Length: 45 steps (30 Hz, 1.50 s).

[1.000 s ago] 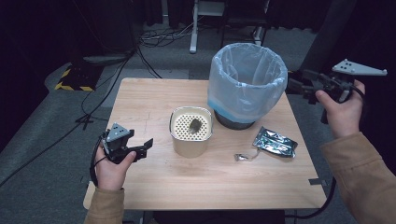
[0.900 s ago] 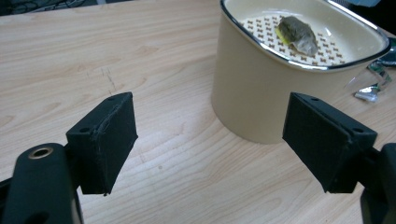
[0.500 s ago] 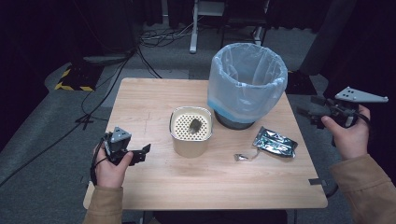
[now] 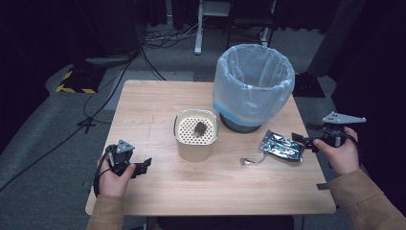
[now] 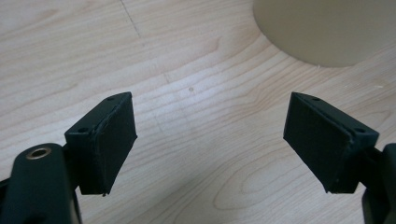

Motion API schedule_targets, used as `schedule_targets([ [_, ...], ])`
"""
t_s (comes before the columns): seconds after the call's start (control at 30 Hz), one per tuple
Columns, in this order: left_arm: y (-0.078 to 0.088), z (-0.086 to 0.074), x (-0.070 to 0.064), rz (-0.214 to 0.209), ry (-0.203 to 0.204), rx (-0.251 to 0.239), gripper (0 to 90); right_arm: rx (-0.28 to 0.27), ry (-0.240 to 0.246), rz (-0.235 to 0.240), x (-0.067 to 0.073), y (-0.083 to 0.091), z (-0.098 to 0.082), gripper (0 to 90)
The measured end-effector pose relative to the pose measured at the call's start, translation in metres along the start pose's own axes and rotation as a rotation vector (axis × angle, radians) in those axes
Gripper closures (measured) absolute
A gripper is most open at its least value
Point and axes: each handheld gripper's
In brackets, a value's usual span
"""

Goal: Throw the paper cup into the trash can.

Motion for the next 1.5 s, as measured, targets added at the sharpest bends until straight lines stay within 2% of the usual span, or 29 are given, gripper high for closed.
schedule_targets([
  [0.13,-0.004,-0.004,0.002,0.011,-0.008,0.005,18.1,0.036,0.014,0.006,-0.001,-0.015,-0.012,15.7],
  [0.27,-0.008,-0.007,0.004,0.009,-0.018,0.009,18.1,0.067,0.041,-0.017,0.001,-0.032,-0.027,16.0],
  [0.4,-0.012,-0.01,0.006,0.028,-0.041,0.018,18.1,0.099,0.055,-0.016,0.003,-0.047,-0.037,16.6],
  [0.47,-0.014,-0.011,0.007,0.031,-0.037,0.014,18.1,0.117,0.057,-0.02,0.003,-0.053,-0.042,16.7],
  [0.57,-0.015,-0.013,0.008,0.037,-0.039,0.013,18.1,0.146,0.065,-0.045,-0.002,-0.064,-0.049,16.5],
  [0.77,-0.019,-0.016,0.01,0.029,-0.037,0.013,18.1,0.206,0.043,-0.067,-0.013,-0.08,-0.062,15.9],
  [1.07,-0.025,-0.02,0.011,0.022,-0.039,0.013,17.9,0.234,0.02,-0.075,-0.025,-0.089,-0.072,15.7],
  [1.13,-0.026,-0.02,0.01,0.026,-0.044,0.025,17.7,0.247,0.015,-0.075,-0.026,-0.092,-0.074,15.8],
  [1.27,-0.028,-0.021,0.01,0.027,-0.046,0.029,17.7,0.283,0.036,-0.075,-0.025,-0.096,-0.08,14.9],
  [1.3,-0.029,-0.021,0.01,0.023,-0.048,0.032,17.7,0.278,0.026,-0.072,-0.025,-0.096,-0.08,15.1],
  [1.43,-0.031,-0.023,0.01,0.023,-0.048,0.043,17.8,0.288,0.025,-0.064,-0.025,-0.095,-0.079,20.2],
  [1.5,-0.033,-0.023,0.01,0.018,-0.047,0.045,17.8,0.286,0.034,-0.054,-0.024,-0.094,-0.078,29.7],
])
Point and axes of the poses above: each handheld gripper's, and its own axes: y roughly backward along the jaws, z roughly out of its top, x roughly to its left, and after that the axes turned 5 degrees about -y, right-handed
